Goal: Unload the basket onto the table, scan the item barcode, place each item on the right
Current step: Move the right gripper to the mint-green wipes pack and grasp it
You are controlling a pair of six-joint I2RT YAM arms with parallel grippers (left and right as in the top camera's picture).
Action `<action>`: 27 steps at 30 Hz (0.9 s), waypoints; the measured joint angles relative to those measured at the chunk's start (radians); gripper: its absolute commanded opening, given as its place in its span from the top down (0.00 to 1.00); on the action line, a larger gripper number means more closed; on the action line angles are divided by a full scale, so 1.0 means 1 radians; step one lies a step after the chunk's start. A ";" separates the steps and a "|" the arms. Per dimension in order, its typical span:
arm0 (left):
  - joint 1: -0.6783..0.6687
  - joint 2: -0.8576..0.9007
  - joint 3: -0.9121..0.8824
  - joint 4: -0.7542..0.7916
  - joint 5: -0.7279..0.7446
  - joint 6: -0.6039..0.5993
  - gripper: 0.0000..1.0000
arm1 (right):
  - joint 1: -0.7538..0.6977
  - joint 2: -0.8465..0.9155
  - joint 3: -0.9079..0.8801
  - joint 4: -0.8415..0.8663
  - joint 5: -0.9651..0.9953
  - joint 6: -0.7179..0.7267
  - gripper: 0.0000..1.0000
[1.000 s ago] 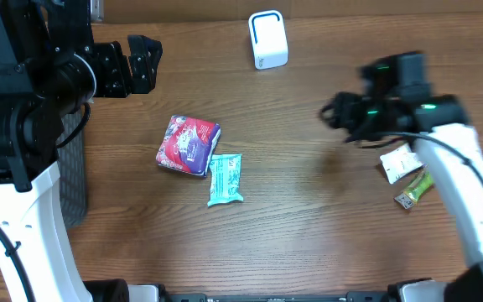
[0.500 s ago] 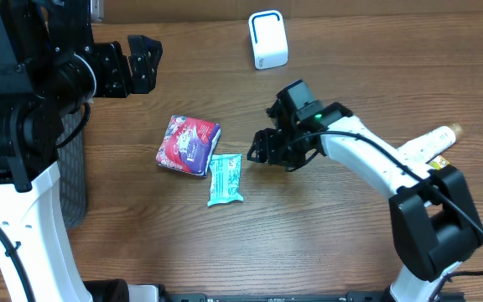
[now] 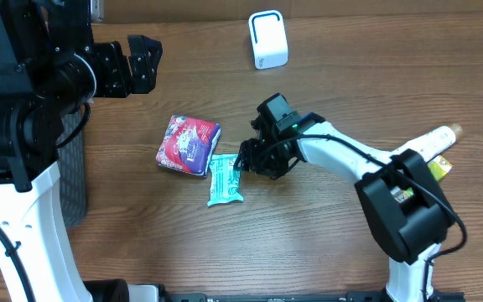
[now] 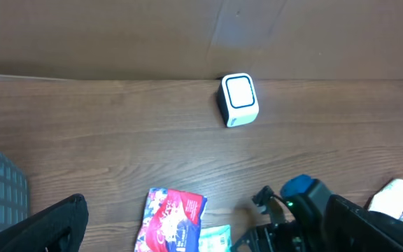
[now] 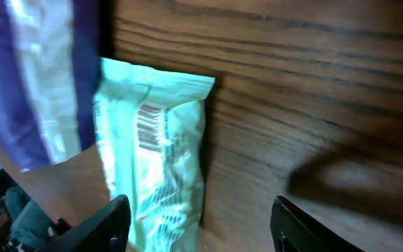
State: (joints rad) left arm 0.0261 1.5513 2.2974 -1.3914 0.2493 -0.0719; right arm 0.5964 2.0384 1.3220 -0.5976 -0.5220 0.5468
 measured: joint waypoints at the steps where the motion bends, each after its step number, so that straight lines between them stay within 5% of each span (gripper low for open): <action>1: 0.000 0.000 0.000 0.000 0.000 0.000 0.00 | 0.003 0.009 0.000 0.005 -0.005 0.002 0.36; 12: 0.000 0.000 0.000 0.000 0.000 0.000 0.00 | 0.040 0.018 0.000 0.020 -0.047 0.037 0.37; 22: 0.000 0.000 0.000 0.000 0.000 0.000 0.00 | 0.072 0.018 -0.021 -0.063 -0.047 0.116 0.67; 27: 0.000 0.000 0.000 0.000 0.000 0.000 0.00 | 0.073 0.019 -0.022 -0.095 -0.039 0.127 0.69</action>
State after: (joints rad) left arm 0.0261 1.5513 2.2974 -1.3914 0.2493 -0.0719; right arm 0.6693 2.0571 1.3003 -0.6930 -0.5610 0.6739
